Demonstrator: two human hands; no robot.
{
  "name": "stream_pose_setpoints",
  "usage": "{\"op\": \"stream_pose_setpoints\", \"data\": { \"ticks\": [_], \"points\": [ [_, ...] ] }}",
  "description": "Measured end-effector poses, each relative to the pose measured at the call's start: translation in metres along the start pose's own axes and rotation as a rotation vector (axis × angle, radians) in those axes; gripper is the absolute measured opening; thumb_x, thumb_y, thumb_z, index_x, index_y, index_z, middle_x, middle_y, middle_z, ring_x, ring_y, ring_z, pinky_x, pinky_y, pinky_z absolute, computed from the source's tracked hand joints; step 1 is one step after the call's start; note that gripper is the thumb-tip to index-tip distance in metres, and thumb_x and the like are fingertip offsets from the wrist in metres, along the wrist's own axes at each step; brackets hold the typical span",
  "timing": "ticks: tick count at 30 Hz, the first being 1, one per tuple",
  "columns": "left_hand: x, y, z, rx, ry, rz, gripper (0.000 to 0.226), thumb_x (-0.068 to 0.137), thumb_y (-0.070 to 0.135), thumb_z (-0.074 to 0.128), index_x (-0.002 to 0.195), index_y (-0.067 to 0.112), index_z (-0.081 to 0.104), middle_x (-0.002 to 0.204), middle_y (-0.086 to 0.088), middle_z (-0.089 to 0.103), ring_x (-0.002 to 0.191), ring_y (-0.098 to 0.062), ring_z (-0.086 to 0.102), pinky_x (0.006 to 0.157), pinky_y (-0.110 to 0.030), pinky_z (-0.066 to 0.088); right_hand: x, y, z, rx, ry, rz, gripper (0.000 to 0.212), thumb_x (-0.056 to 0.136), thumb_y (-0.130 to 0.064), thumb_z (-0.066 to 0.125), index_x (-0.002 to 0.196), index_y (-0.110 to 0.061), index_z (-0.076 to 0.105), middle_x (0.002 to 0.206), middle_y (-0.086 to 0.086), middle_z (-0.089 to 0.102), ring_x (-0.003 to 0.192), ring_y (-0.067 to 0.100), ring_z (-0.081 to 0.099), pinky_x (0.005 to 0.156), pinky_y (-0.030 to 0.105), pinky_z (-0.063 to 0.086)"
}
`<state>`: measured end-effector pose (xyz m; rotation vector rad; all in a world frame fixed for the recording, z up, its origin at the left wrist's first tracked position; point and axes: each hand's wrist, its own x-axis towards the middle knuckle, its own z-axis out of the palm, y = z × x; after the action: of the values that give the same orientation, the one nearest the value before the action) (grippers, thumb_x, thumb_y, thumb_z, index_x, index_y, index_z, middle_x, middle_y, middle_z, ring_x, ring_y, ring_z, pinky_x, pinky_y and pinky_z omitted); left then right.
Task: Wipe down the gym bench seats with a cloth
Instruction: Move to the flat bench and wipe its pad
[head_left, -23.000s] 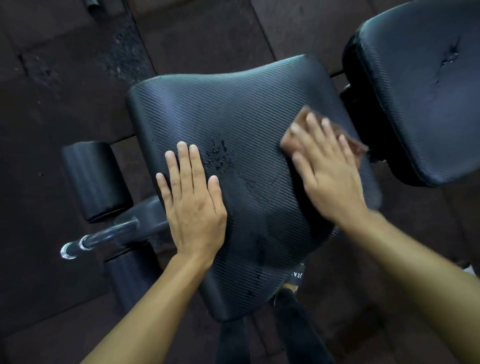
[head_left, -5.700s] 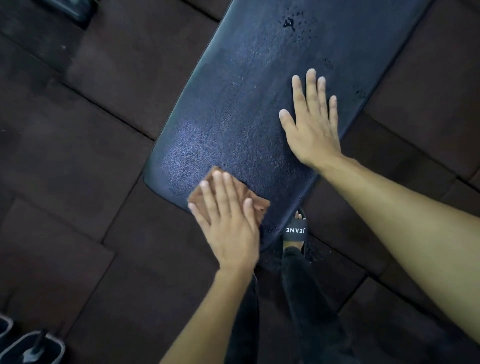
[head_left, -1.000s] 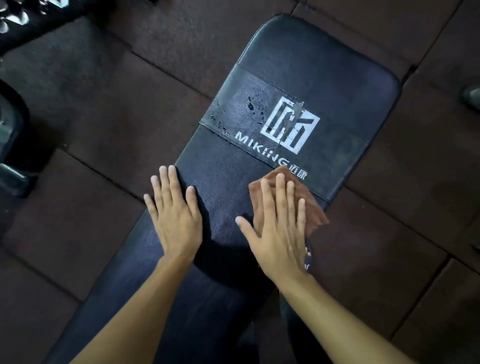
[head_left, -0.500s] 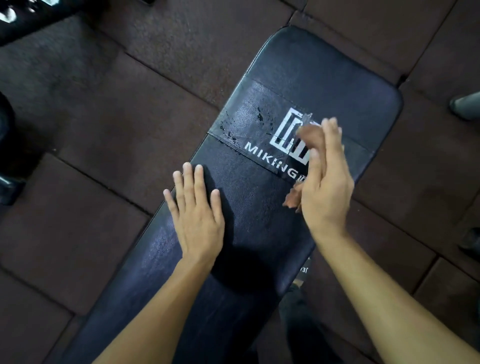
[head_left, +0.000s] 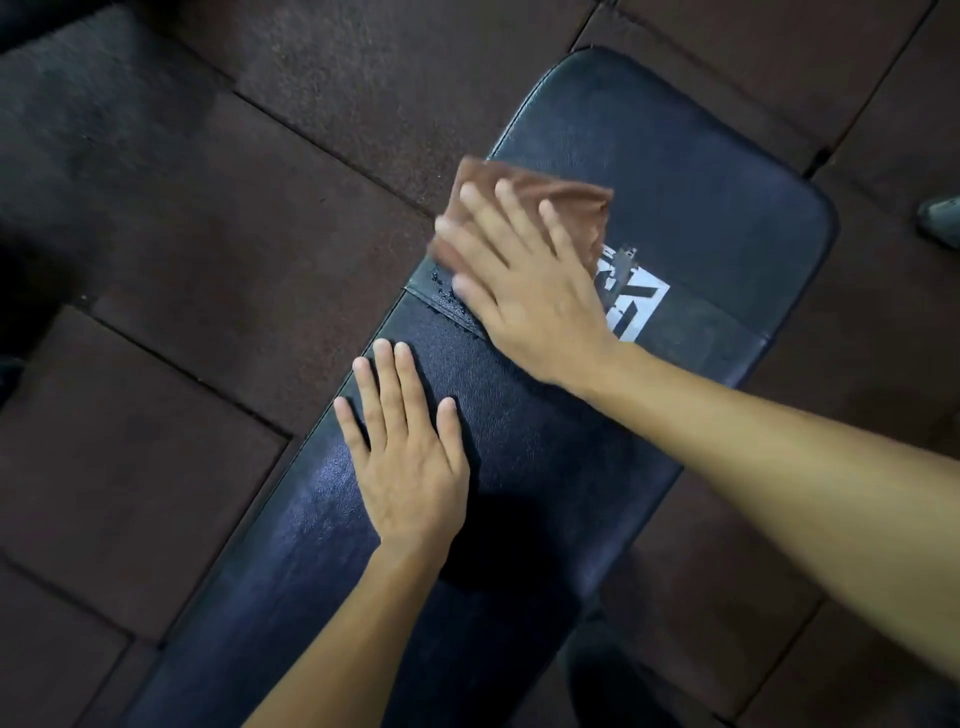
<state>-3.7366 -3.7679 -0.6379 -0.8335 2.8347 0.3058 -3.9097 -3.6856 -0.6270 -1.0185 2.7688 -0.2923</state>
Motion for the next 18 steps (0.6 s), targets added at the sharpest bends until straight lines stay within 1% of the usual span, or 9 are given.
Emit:
{"op": "stream_pose_setpoints", "data": {
  "ticks": [2,3,5,7,8,9,13,16,18],
  "points": [
    [0.0,-0.001,0.0,0.013,-0.005,-0.005,0.062,0.103,0.041,0.018,0.157,0.014,0.006,0.165,-0.001,0.002,0.152,-0.019,-0.002,0.122,-0.049,0.004,-0.035,0.03,-0.006,-0.082,-0.1,-0.294,0.05,0.106,-0.044,0.025,0.155,-0.032,0.026,0.164,-0.002,0.02,0.153,0.02,0.015,0.123,0.044,0.01],
    [0.0,-0.001,0.0,0.018,-0.008,-0.007,0.062,0.102,0.043,0.018,0.157,0.014,0.006,0.165,-0.001,0.003,0.152,-0.019,-0.001,0.122,-0.05,0.005,-0.039,0.053,-0.013,-0.121,-0.122,-0.36,0.049,0.106,-0.044,0.026,0.154,-0.034,0.026,0.164,-0.003,0.02,0.152,0.02,0.016,0.122,0.044,0.01],
    [0.002,-0.001,-0.001,0.028,-0.012,-0.006,0.066,0.102,0.048,0.017,0.156,0.013,0.007,0.165,-0.002,0.005,0.152,-0.02,0.001,0.122,-0.05,0.007,-0.025,0.087,-0.02,-0.11,-0.106,-0.226,0.049,0.105,-0.043,0.03,0.154,-0.037,0.024,0.165,-0.004,0.017,0.153,0.02,0.015,0.121,0.044,0.006],
    [0.002,-0.001,-0.002,0.044,-0.02,0.005,0.072,0.1,0.055,0.019,0.156,0.012,0.008,0.165,-0.003,0.006,0.152,-0.02,0.001,0.122,-0.05,0.007,0.003,0.081,-0.019,0.004,-0.054,0.144,0.052,0.104,-0.043,0.029,0.155,-0.038,0.021,0.166,-0.006,0.01,0.154,0.019,0.007,0.122,0.045,0.001],
    [0.002,-0.001,-0.003,0.049,-0.023,0.013,0.075,0.099,0.058,0.02,0.156,0.011,0.008,0.165,-0.003,0.006,0.152,-0.021,0.001,0.122,-0.05,0.007,0.014,0.062,-0.015,0.026,-0.024,0.246,0.052,0.103,-0.044,0.028,0.155,-0.037,0.021,0.166,-0.005,0.009,0.154,0.02,0.006,0.122,0.046,0.001],
    [0.002,-0.001,-0.004,0.05,-0.027,0.019,0.078,0.098,0.061,0.021,0.156,0.011,0.007,0.165,-0.004,0.005,0.152,-0.021,0.0,0.122,-0.05,0.006,0.018,0.038,-0.01,0.012,0.007,0.253,0.053,0.103,-0.043,0.027,0.155,-0.035,0.022,0.166,-0.004,0.011,0.154,0.021,0.007,0.122,0.047,0.003],
    [0.001,0.001,-0.006,0.052,-0.049,0.016,0.086,0.094,0.067,0.022,0.156,0.011,0.003,0.165,-0.004,0.001,0.152,-0.02,-0.002,0.122,-0.051,0.006,-0.036,0.003,0.006,-0.049,-0.02,-0.122,0.049,0.105,-0.039,0.029,0.153,-0.033,0.03,0.163,-0.002,0.023,0.152,0.019,0.019,0.122,0.045,0.016],
    [0.001,0.002,-0.007,0.055,-0.038,0.018,0.087,0.093,0.067,0.024,0.156,0.01,0.006,0.165,-0.005,0.003,0.152,-0.021,0.0,0.122,-0.051,0.007,-0.07,0.06,-0.011,-0.08,-0.08,-0.054,0.05,0.104,-0.041,0.032,0.153,-0.039,0.025,0.164,-0.004,0.02,0.152,0.018,0.018,0.121,0.045,0.013],
    [0.002,0.002,-0.006,0.063,-0.036,0.015,0.087,0.093,0.067,0.025,0.156,0.009,0.006,0.165,-0.005,0.004,0.152,-0.022,0.001,0.122,-0.052,0.007,-0.053,0.101,-0.024,-0.064,-0.074,0.16,0.052,0.103,-0.043,0.029,0.154,-0.04,0.018,0.166,-0.005,0.012,0.153,0.02,0.01,0.121,0.048,0.007]
  ]
}}
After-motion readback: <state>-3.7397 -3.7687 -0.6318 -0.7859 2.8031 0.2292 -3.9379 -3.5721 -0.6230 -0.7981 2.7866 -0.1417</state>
